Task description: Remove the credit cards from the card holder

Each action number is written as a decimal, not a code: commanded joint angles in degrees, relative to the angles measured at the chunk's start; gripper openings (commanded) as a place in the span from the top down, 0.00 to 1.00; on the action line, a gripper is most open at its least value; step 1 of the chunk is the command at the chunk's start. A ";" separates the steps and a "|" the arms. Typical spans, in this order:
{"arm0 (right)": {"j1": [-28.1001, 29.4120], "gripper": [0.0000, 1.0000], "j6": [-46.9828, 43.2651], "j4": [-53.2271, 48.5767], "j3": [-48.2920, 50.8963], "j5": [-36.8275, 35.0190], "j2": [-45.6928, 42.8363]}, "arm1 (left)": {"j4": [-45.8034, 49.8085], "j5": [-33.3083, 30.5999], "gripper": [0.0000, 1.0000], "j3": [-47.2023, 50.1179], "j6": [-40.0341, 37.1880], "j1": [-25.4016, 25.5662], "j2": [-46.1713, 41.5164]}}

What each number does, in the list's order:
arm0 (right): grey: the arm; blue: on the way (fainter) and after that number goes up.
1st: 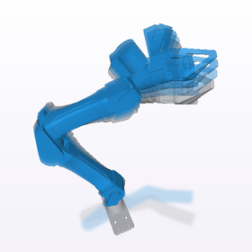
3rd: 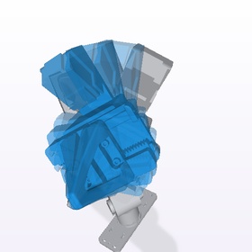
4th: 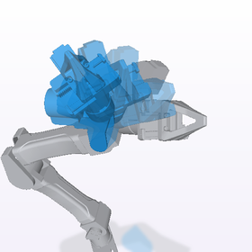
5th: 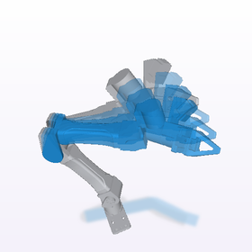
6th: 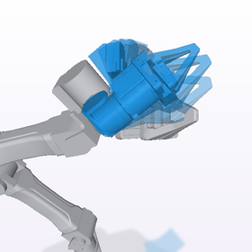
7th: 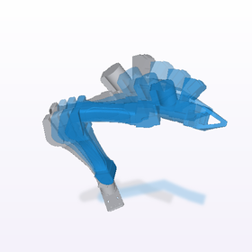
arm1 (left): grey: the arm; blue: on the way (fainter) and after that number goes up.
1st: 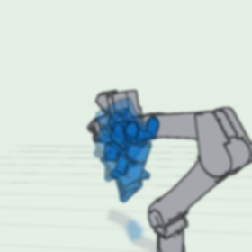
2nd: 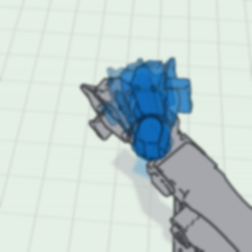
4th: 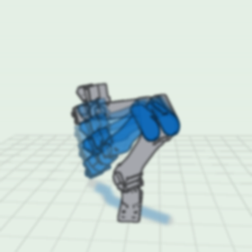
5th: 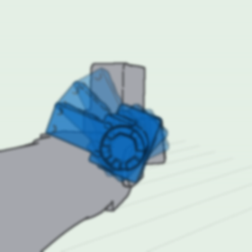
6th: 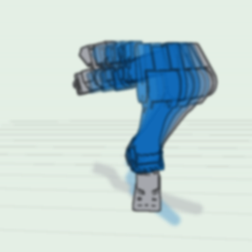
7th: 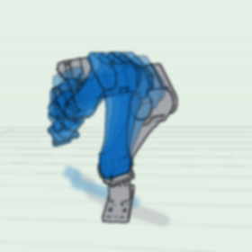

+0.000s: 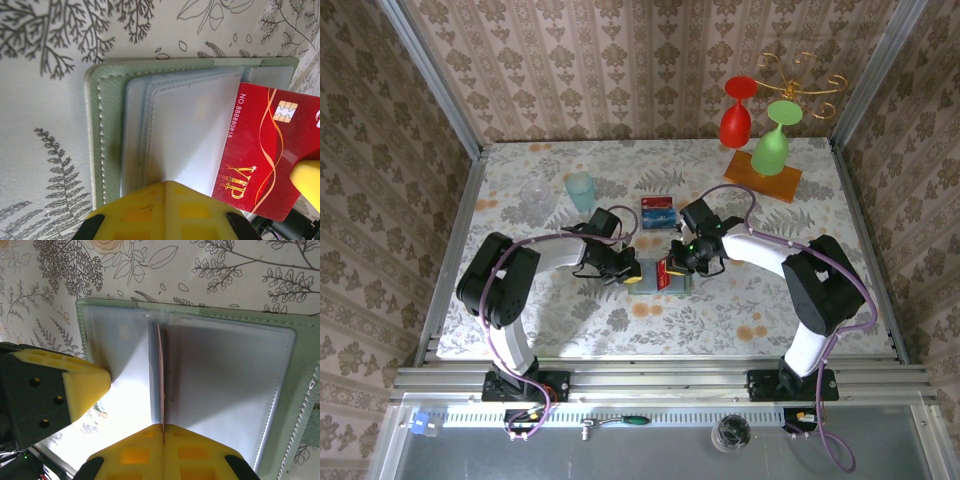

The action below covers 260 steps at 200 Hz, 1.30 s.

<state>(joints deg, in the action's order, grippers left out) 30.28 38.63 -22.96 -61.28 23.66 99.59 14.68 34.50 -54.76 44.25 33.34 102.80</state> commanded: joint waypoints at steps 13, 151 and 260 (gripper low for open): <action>0.39 1.00 -2.77 -5.60 -3.46 -3.31 -0.24 | 2.78 -1.36 1.00 0.08 -0.57 0.14 0.18; -0.03 1.00 -57.20 -32.50 -23.07 -14.48 5.27 | 1.43 -1.36 1.00 0.72 0.32 -1.34 -4.69; -2.10 1.00 -85.64 -46.72 -56.39 -19.74 22.92 | 4.09 -3.96 1.00 5.05 0.62 -3.37 -10.43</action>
<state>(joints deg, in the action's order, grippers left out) 29.52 -40.51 -63.16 -109.80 4.67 119.04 16.51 32.12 -51.22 44.31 30.41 95.57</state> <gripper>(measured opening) 0.041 0.051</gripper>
